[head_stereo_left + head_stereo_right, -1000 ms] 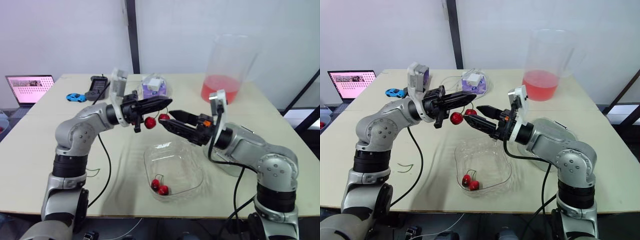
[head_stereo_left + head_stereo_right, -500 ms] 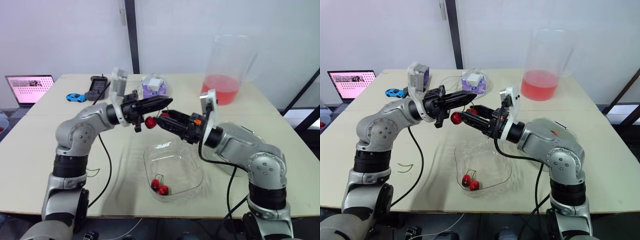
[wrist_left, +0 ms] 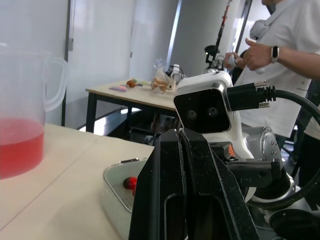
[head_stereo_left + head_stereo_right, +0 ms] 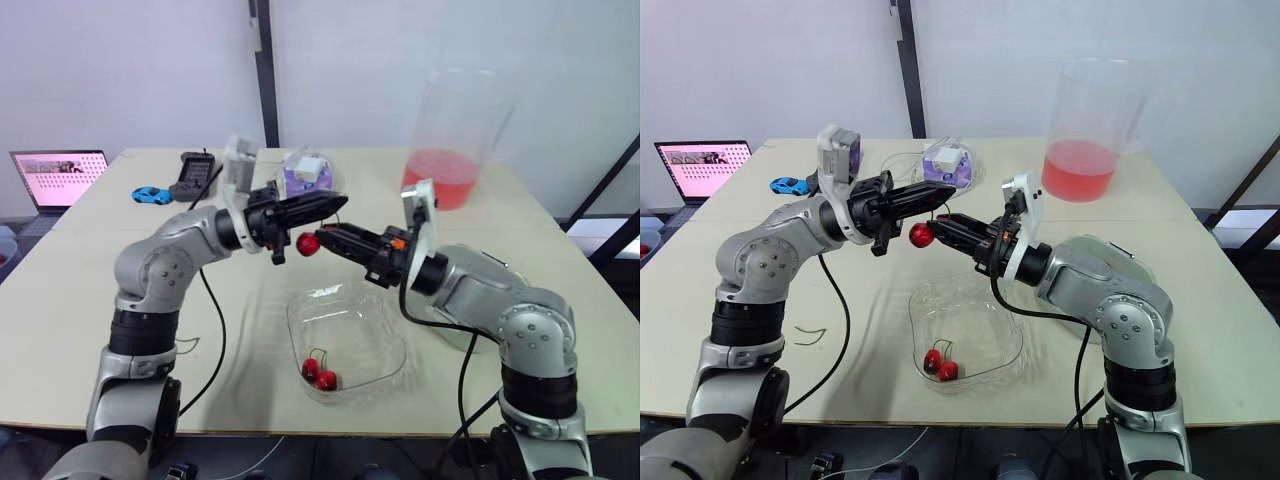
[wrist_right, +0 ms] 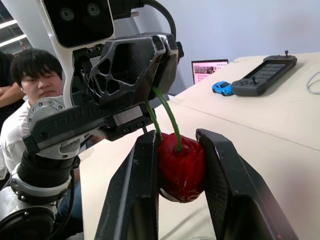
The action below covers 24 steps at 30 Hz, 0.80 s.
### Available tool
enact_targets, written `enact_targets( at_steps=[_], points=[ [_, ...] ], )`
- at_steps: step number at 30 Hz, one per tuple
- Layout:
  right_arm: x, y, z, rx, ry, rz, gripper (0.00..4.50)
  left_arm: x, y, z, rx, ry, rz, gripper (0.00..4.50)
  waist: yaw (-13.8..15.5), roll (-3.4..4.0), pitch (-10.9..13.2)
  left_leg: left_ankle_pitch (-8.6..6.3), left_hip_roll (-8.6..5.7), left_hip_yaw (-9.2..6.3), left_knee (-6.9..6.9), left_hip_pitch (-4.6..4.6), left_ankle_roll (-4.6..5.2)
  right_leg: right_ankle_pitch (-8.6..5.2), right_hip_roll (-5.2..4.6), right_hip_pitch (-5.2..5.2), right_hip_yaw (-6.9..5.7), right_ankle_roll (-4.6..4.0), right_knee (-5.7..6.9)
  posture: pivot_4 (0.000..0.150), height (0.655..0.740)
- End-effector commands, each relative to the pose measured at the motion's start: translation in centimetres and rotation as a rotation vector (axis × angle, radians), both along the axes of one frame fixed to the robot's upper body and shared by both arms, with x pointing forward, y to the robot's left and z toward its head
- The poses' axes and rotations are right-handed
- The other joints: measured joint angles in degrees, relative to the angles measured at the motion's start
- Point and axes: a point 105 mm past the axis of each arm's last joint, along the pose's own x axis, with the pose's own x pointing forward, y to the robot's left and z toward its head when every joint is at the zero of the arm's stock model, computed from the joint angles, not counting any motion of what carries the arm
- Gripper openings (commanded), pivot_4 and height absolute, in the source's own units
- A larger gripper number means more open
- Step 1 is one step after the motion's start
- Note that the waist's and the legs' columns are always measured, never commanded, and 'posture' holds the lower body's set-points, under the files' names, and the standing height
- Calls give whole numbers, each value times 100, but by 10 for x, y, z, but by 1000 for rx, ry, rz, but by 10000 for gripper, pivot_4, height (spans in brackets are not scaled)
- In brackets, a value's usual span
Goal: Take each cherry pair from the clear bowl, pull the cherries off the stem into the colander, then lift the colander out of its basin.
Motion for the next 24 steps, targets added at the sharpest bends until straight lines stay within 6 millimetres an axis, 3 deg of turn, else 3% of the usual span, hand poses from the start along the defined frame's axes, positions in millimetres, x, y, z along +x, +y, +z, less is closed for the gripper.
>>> enact_targets(
  at_steps=[1, 15, 20, 24],
  points=[
    [-8, -2, 2, -19, -21, 39, 12135, -5, 0, 10, -14, -52, -9, 0, 1, 0, 0, 0, 0, 0, 0, 0, 0, 0, 0, 0, 0, 0, 0, 1500, 7332],
    [-23, -27, -24, -235, 68, 161, 12135, -5, -1, 10, -20, -52, -9, 0, 2, -1, 0, -1, 0, 0, 0, -1, 2, 0, 1, 1, 0, 0, -3, 1500, 7332],
    [-11, -76, -3, -320, -39, -52, 12135, -5, 2, 5, -21, -41, 1, 0, 32, -2, 3, -1, -3, 2, 2, -5, 1, 0, -3, 1, 0, 1, -7, 1500, 7332],
    [6, -126, -14, -608, -68, -218, 12135, -4, 2, 3, -23, -36, 10, 0, 40, -4, 3, -2, -3, 3, 2, -4, 3, -1, -2, 4, -1, 2, -12, 1500, 7332]
  ],
)
